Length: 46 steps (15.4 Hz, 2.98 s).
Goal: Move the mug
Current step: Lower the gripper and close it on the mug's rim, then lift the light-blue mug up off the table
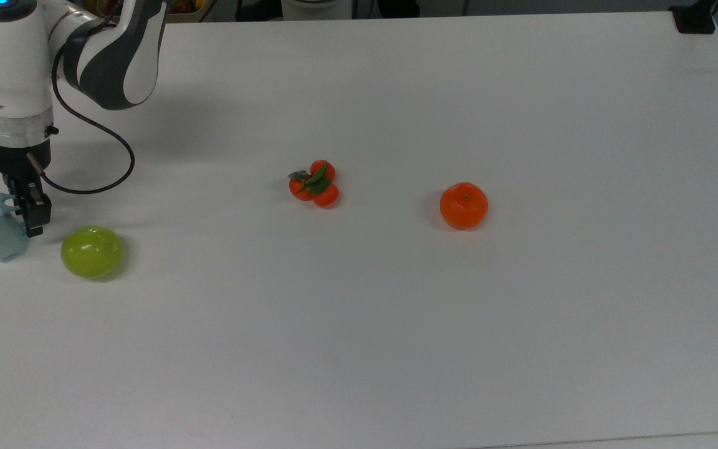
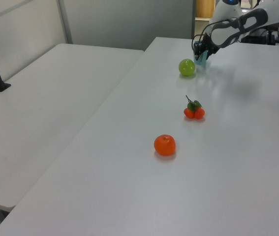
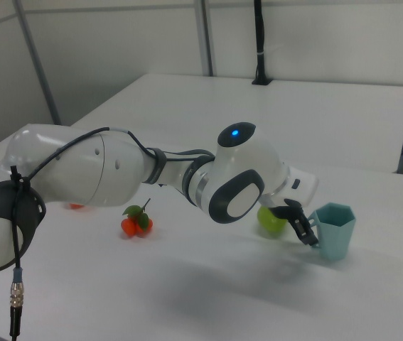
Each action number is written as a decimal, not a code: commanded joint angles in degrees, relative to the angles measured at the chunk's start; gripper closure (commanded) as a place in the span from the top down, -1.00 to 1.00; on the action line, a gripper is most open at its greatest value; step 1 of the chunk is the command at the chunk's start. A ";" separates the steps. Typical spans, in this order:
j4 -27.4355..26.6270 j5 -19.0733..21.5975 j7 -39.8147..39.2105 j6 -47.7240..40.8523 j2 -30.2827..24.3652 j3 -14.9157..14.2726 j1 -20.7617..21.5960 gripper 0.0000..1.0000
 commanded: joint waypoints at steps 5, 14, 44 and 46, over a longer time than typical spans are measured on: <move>0.16 -2.02 -0.49 0.99 0.27 -0.07 0.05 -0.90; -1.07 -2.11 -2.25 0.37 -5.09 0.28 0.14 -0.90; -22.49 1.49 -41.25 -53.33 -49.29 9.51 9.71 -0.90; -27.06 1.49 -45.04 -53.33 -51.93 9.51 9.89 -0.90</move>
